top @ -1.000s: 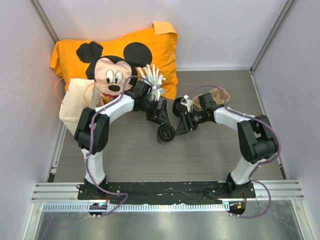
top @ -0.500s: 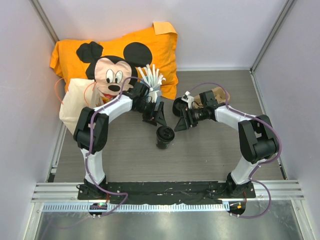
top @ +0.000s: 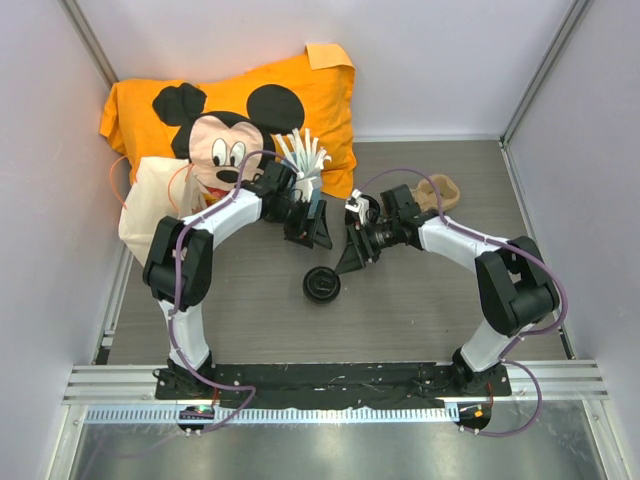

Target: Pack the takeout coffee

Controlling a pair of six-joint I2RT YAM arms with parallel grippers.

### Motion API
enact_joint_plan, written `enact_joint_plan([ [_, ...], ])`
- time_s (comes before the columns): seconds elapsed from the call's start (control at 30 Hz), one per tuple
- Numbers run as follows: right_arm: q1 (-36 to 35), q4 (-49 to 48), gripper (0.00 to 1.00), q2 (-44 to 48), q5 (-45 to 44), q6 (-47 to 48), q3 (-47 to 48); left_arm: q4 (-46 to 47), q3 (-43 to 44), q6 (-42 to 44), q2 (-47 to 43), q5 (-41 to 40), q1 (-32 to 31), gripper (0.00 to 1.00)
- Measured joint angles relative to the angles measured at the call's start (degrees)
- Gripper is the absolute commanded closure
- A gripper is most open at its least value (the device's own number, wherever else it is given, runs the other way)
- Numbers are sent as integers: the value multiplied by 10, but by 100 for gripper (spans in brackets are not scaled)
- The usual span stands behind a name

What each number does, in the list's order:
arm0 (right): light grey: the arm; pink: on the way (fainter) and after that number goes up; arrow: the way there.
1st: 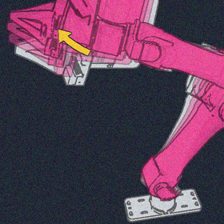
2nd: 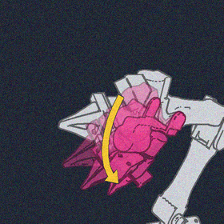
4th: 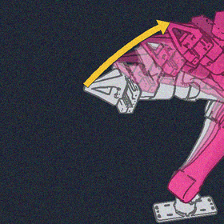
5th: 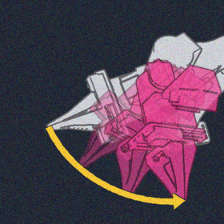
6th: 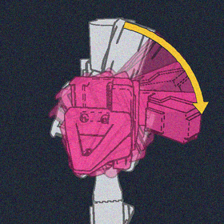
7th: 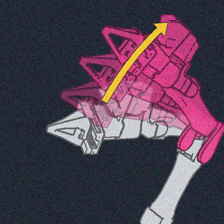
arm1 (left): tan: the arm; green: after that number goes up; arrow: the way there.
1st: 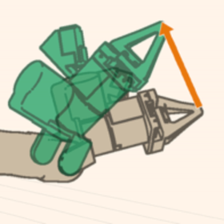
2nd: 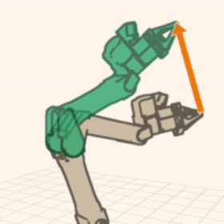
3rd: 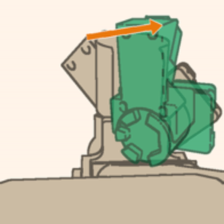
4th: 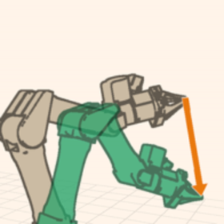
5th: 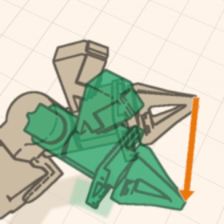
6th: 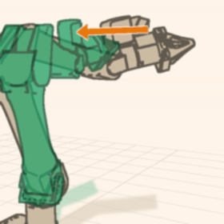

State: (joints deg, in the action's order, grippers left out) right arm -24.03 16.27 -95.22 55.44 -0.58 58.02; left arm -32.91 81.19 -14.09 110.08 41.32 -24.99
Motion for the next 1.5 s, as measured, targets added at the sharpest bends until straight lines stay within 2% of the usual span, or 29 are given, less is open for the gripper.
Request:
enact_joint_plan([
  [0.5, -1, 1, 30, 1, -3, 0, 0, 5, -3, -3, -1, 3, 0, 19],
  [0.83, 19, 22, 22, 1, 3, 7, 3, -3, 5, 1, -40, 4, 38, 11],
  [1.0, 37, 40, 21, 1, 21, 19, 17, -35, 8, 28, -98, 14, 66, 10],
  [1.17, 36, 52, 20, 1, 47, 18, 29, -83, -21, 69, -154, 29, 66, 10],
  [1.37, 15, 52, 20, 1, 50, 0, 30, -136, -81, 93, -167, 33, 63, 10],
  [1.5, -14, 52, 20, 1, 26, -12, 30, -152, -91, 101, -167, 28, 63, 10],
])
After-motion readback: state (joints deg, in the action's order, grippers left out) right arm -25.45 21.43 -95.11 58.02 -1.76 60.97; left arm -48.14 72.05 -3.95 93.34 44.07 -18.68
